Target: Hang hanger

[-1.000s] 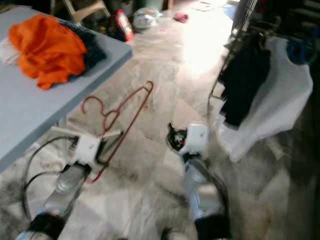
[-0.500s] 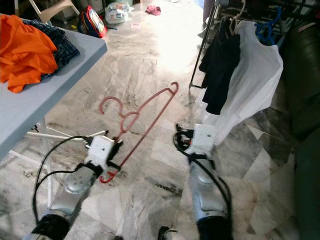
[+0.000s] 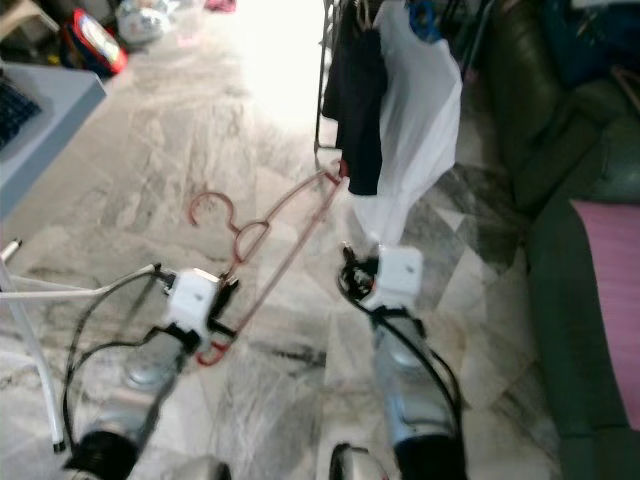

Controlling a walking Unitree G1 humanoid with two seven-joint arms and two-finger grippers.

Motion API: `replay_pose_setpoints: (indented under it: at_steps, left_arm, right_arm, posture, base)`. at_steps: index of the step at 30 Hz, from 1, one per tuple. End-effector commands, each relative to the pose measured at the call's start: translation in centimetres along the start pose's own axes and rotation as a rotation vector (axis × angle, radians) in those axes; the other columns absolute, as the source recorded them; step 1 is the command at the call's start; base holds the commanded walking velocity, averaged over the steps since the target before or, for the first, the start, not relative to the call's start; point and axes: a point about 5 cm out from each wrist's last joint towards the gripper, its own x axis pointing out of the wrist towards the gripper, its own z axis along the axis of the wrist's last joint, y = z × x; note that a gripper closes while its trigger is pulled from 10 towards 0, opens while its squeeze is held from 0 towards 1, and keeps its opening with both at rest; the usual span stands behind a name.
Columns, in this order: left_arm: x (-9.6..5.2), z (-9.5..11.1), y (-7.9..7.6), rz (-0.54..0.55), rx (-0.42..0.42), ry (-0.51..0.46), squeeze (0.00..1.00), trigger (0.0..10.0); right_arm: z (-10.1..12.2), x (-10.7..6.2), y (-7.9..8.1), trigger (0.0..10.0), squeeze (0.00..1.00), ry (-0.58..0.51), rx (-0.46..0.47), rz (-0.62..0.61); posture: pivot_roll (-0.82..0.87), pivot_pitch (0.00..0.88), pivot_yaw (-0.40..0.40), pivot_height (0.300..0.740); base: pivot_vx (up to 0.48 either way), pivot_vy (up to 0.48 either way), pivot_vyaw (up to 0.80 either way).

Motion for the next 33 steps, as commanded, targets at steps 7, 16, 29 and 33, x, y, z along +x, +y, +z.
replay_pose_setpoints:
  at_steps: [7,16,29,33]
  left_arm:
    - [-0.36,0.09,0.57,0.012,-0.004,-0.016,0.0,10.0]
    - [-0.27,0.32,0.91,0.011,0.005,-0.022,0.0,10.0]
    - [-0.4,0.45,0.89,-0.003,0.005,-0.041,0.0,10.0]
    - [-0.4,0.43,0.71,-0.014,-0.003,-0.045,0.0,10.0]
  right_arm:
    - [-0.19,-0.34,0.62,10.0,0.0,0.004,-0.007,0.015]
    - [-0.14,-0.47,1.25,10.0,0.0,-0.006,-0.052,0.06]
    - [-0.21,-0.54,1.31,10.0,0.0,-0.006,-0.062,0.063]
    - [-0.19,-0.6,1.3,10.0,0.0,-0.007,-0.067,0.064]
  posture:
    - [0.06,0.203,-0.001,0.74]
    - [0.07,0.197,-0.003,0.74]
    - [0.06,0.193,0.0,0.74]
    - [0.06,0.197,0.001,0.74]
  base:
    - [0.0,0.0,0.0]
    - [0.0,0.0,0.0]
    - [0.059,0.0,0.0]
    - [0.0,0.0,0.0]
